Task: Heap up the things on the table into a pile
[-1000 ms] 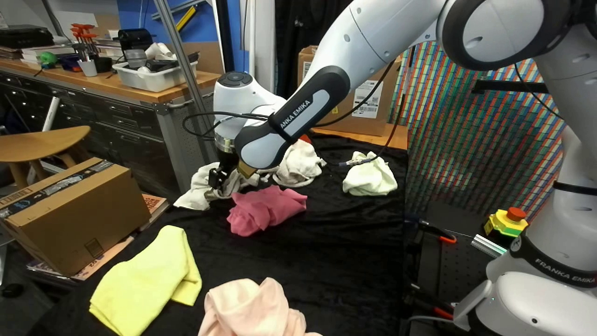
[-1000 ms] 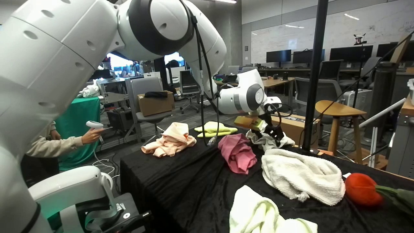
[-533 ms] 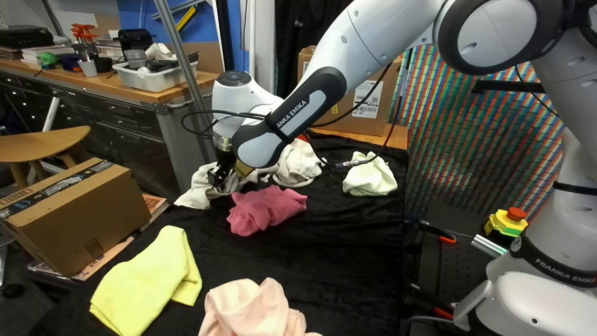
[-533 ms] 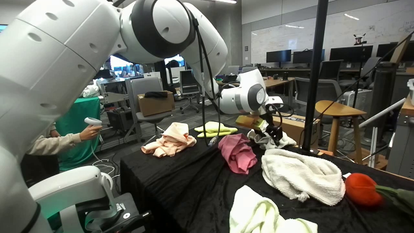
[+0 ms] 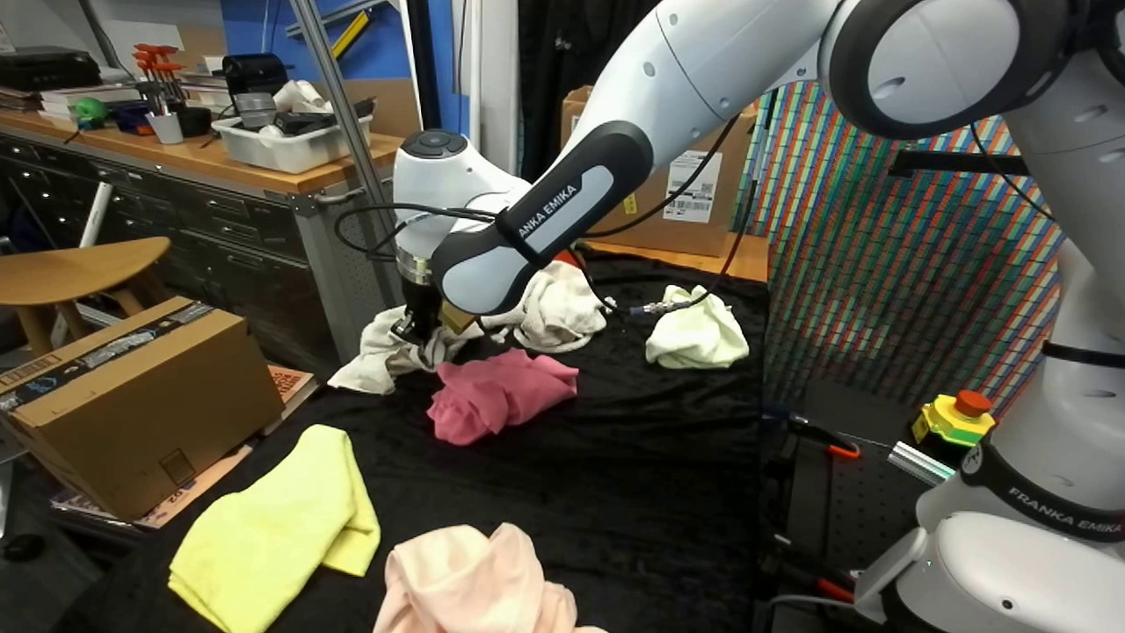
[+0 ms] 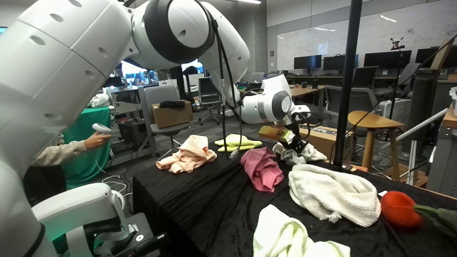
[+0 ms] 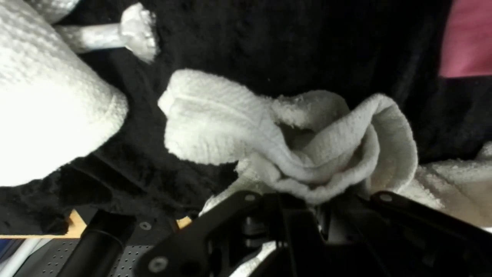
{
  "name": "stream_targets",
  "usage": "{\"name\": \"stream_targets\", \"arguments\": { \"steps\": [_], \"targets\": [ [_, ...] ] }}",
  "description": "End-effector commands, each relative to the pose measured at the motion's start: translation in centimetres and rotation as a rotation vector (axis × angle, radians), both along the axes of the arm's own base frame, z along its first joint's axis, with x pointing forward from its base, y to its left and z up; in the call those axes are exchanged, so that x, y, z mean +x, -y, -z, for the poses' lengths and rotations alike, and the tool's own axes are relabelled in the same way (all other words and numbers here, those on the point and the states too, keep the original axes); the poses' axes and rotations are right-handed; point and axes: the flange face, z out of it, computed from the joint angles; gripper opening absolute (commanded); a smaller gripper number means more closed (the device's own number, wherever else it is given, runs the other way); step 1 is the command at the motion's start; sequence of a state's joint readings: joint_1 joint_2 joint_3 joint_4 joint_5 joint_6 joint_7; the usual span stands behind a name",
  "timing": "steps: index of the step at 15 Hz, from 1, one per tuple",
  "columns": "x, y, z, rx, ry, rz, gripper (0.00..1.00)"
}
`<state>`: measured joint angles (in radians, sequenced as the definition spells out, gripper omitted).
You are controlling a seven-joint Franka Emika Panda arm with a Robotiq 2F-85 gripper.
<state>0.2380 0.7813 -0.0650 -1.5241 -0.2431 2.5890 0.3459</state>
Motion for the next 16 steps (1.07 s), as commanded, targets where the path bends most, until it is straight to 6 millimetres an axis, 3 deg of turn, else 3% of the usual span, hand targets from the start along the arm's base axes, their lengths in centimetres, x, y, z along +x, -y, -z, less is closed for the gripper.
{"name": "stream_targets", "arguments": {
  "steps": [1,5,10,16],
  "targets": [
    [-0.3,-0.6,-1.0,0.012,-0.067,-0.044,0.07],
    [-1.4,-0.6,-3.7,0.003,-0.107,-0.075,0.07],
    [-3.7,1.7,-10.0,-0.03,-0.043,-0.047,0.07],
    [-10.0,6.9,-15.9,-0.073,0.011,0.023,0.07]
  ]
}}
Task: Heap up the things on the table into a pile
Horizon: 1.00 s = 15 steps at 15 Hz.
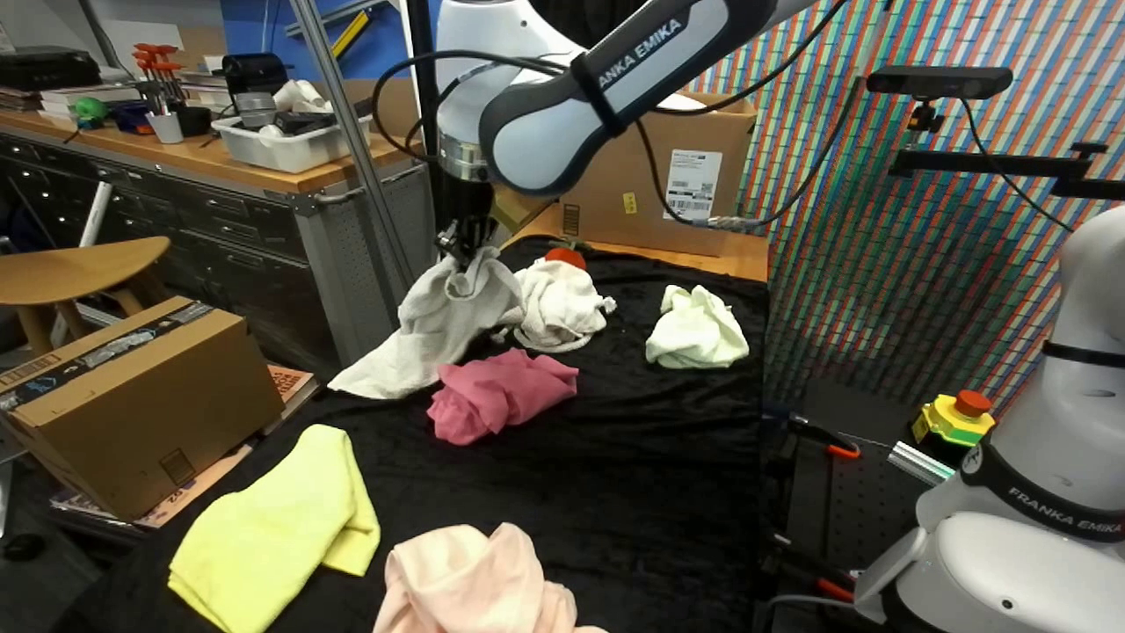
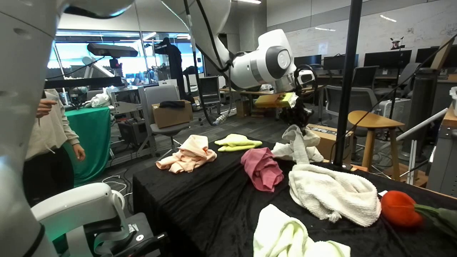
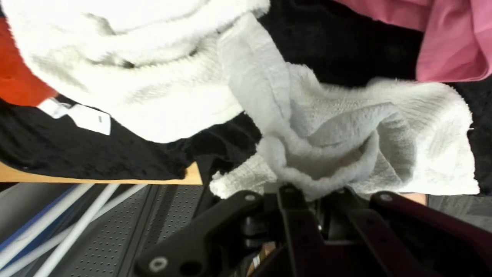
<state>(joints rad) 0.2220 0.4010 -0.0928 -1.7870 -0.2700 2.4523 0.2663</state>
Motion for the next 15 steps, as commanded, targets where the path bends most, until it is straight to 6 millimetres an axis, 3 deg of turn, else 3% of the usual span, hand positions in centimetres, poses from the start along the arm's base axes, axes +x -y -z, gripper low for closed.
{"name": "stream_targets", "arguments": {
  "steps": [1,9,12,15],
  "targets": [
    [-5.6,3.0,-3.2,-0.028,0.037,0.045,0.07],
    [-11.9,8.4,-6.6,-0.063,0.086,0.188,0.07],
    [-13.2,9.7,-8.2,-0.061,0.117,0.223,0.07],
    [-13.6,9.8,-8.3,-0.068,0.115,0.228,0.07]
  ]
}}
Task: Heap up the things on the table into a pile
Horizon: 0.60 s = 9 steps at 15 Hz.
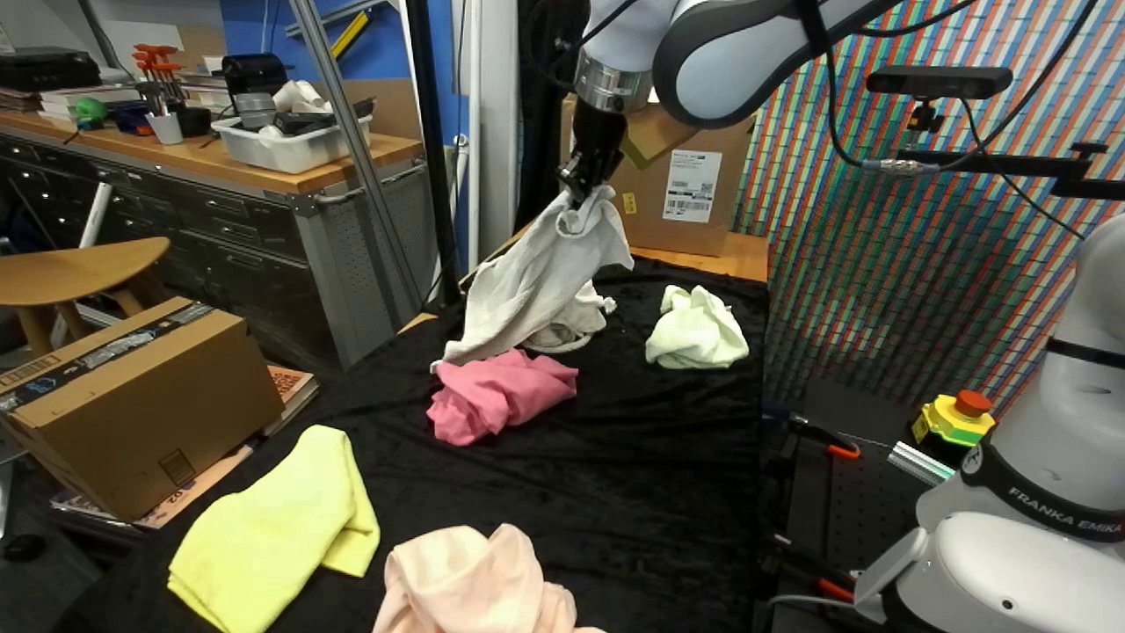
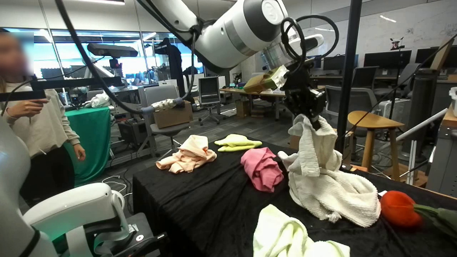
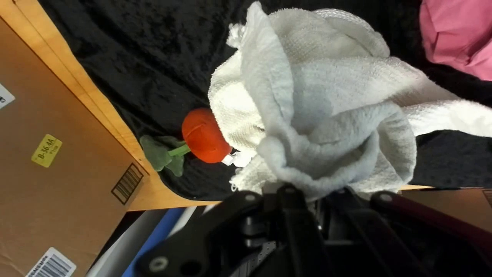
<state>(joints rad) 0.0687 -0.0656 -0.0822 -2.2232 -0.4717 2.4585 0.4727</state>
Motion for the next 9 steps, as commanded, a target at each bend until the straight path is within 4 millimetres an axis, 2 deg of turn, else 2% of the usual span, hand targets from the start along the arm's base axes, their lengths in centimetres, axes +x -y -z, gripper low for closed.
{"name": "stream_targets", "arguments": {
  "steps": [1,2,3,4,9],
  "targets": [
    [-1.2,-0.4,-0.4,-0.015,0.02,-0.002,0.08],
    [-1.1,-0.9,0.0,-0.018,0.014,-0.008,0.35],
    [-1.0,-1.5,0.4,-0.018,0.0,-0.02,0.36],
    [-0.9,-2.1,0.8,-0.019,-0.007,-0.027,0.41],
    [-0.9,-5.2,2.0,-0.018,-0.034,-0.073,0.8]
  ]
}}
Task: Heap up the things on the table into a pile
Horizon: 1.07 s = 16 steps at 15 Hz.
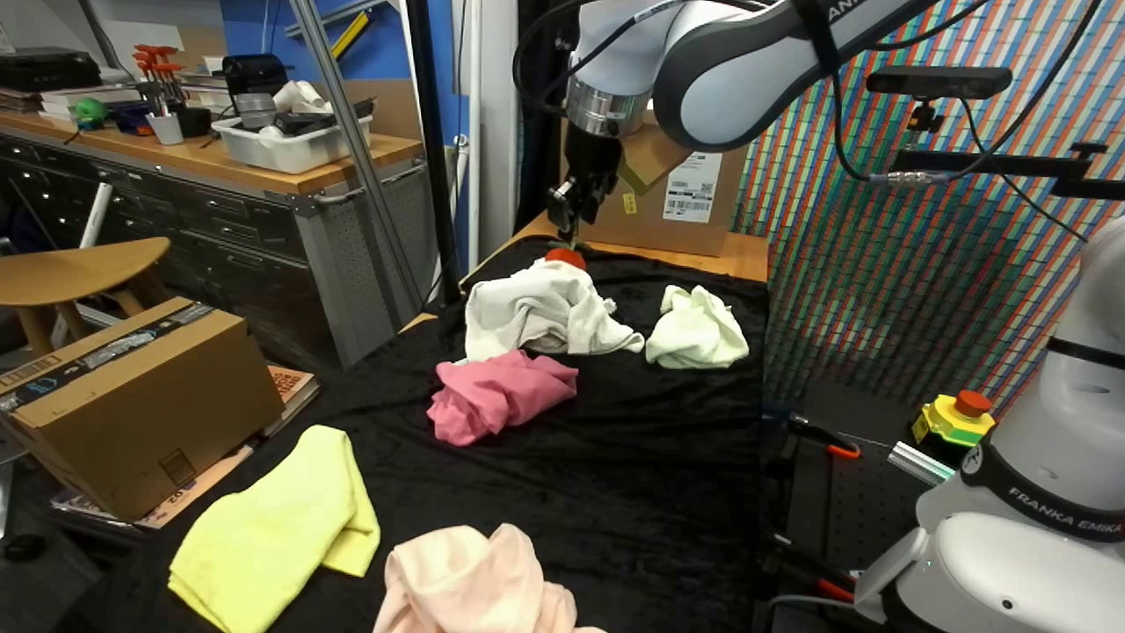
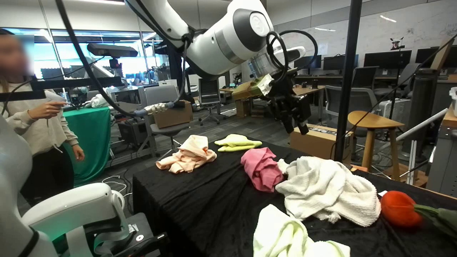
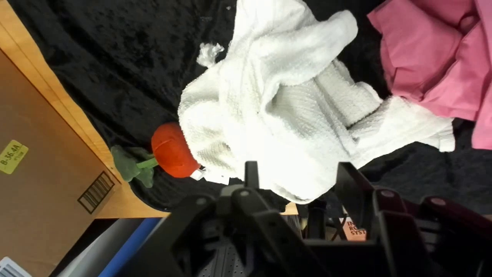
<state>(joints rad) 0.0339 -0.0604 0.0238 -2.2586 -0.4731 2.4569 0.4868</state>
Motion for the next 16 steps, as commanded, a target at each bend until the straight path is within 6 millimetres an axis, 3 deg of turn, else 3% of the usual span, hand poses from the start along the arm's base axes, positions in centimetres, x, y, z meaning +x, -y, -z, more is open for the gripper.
{"name": "stream_targets", "arguments": {
  "steps": [1,3,12,16],
  "targets": [
    [0.0,-2.0,0.1,-0.014,0.001,-0.023,0.88],
    [-0.1,-4.0,0.6,-0.012,-0.005,-0.052,0.99],
    [-2.0,-17.9,5.7,0.006,-0.087,-0.265,1.0],
    [-2.3,-22.6,8.2,0.035,-0.115,-0.326,1.0]
  ]
}}
